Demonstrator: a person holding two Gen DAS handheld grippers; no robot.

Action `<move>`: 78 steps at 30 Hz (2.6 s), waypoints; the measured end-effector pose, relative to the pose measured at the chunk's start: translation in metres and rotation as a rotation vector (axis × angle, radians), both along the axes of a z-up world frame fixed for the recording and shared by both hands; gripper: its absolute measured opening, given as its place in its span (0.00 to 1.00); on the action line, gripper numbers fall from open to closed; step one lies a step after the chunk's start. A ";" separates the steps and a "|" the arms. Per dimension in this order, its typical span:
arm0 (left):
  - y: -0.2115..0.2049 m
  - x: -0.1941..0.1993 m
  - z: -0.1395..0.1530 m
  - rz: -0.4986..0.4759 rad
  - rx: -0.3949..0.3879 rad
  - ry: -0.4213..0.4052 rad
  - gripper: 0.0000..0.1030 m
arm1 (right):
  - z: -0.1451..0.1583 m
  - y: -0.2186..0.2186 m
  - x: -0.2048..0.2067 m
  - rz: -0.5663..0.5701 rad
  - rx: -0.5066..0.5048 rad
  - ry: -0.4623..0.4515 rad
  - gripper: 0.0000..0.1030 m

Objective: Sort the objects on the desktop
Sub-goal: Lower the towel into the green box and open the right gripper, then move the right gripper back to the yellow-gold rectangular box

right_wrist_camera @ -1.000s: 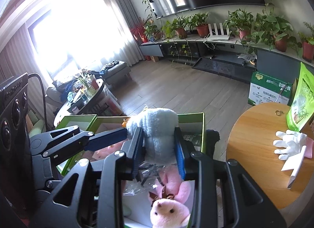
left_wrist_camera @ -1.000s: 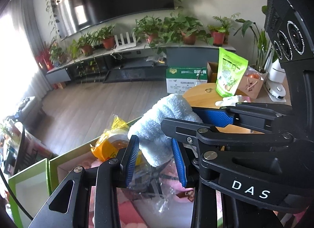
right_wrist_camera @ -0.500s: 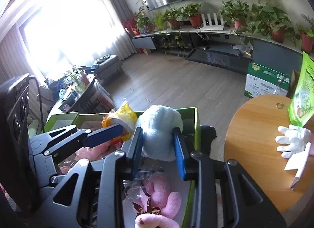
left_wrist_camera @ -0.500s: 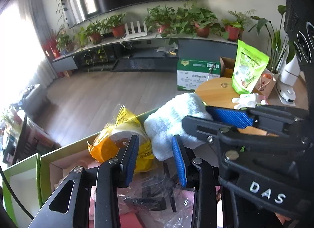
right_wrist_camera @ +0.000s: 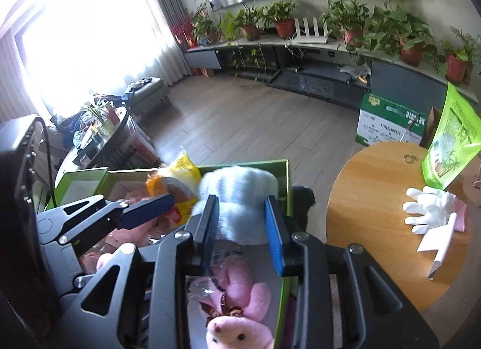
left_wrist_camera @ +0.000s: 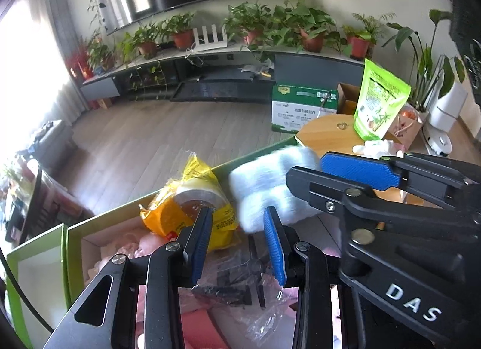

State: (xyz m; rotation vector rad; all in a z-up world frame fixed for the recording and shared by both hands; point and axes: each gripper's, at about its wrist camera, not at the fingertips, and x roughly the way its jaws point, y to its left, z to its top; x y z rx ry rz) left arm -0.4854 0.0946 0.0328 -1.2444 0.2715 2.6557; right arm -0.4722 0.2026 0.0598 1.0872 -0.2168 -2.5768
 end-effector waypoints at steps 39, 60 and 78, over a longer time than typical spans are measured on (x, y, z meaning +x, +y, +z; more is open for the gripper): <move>-0.048 0.195 0.125 0.056 0.094 0.208 0.59 | 0.136 -0.057 0.217 0.154 0.024 0.218 0.39; -0.067 0.327 0.122 0.047 0.088 0.267 0.60 | 0.130 -0.086 0.336 0.193 0.035 0.242 0.45; -0.104 0.409 0.089 0.029 0.087 0.269 0.60 | 0.100 -0.128 0.413 0.258 0.049 0.229 0.46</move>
